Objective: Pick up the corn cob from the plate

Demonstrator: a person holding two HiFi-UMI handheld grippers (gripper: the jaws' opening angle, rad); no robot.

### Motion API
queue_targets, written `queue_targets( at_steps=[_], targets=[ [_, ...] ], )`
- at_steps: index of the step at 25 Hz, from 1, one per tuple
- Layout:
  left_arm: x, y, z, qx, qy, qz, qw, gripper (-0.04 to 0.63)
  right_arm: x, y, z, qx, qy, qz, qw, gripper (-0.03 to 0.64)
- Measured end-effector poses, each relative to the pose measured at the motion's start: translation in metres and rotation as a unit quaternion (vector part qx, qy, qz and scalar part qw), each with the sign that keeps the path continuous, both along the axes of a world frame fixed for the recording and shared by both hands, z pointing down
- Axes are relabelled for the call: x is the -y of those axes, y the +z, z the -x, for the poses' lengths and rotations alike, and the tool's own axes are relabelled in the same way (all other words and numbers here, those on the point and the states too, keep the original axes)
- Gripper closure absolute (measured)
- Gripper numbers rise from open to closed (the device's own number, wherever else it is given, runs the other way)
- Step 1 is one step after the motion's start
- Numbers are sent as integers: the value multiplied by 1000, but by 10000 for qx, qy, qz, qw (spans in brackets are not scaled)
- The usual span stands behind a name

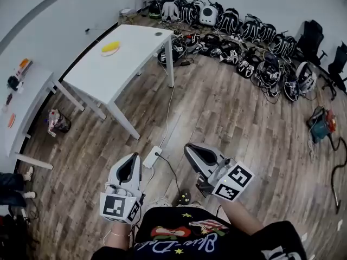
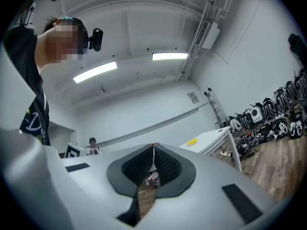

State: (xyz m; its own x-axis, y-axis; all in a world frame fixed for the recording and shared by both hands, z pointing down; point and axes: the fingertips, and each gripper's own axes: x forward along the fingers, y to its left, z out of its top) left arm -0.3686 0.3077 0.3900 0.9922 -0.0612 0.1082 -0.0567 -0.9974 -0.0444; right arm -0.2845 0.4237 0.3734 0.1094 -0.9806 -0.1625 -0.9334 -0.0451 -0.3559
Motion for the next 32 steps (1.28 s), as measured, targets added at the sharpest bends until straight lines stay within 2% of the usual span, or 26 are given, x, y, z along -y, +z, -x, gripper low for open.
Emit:
queue_targets(
  at_steps=[2, 5, 9, 15, 18, 23, 26, 29, 32],
  targets=[
    [9, 4, -21, 124, 3, -27, 9999, 597, 7, -1, -20, 153, 35, -167, 9997, 601],
    [21, 7, -59, 171, 83, 188, 9996, 597, 20, -1, -49, 284, 141, -294, 9991, 601],
    [32, 17, -130, 176, 336, 221, 9990, 597, 38, 3, -103, 187, 214, -246, 9993, 601],
    [75, 15, -262, -167, 464, 415, 9979, 597, 87, -7, -227, -169, 198, 22, 9997, 601],
    [113, -2, -321, -362, 378, 233, 9984, 597, 133, -25, -287, -331, -19, 46, 9994, 601],
    [184, 2, -378, -413, 43, 74, 9991, 597, 213, -21, -346, -399, -382, 102, 9984, 601],
    [223, 9, -398, -324, -228, 104, 9992, 597, 257, -5, -377, -153, -579, 206, 9980, 601],
    [266, 18, -404, -119, -749, 88, 9971, 597, 307, 13, -398, 35, -1014, 418, 9940, 601],
    [313, 23, -415, 88, -1302, 186, 9913, 597, 370, 21, -423, -22, -1538, 540, 9866, 601]
  ],
)
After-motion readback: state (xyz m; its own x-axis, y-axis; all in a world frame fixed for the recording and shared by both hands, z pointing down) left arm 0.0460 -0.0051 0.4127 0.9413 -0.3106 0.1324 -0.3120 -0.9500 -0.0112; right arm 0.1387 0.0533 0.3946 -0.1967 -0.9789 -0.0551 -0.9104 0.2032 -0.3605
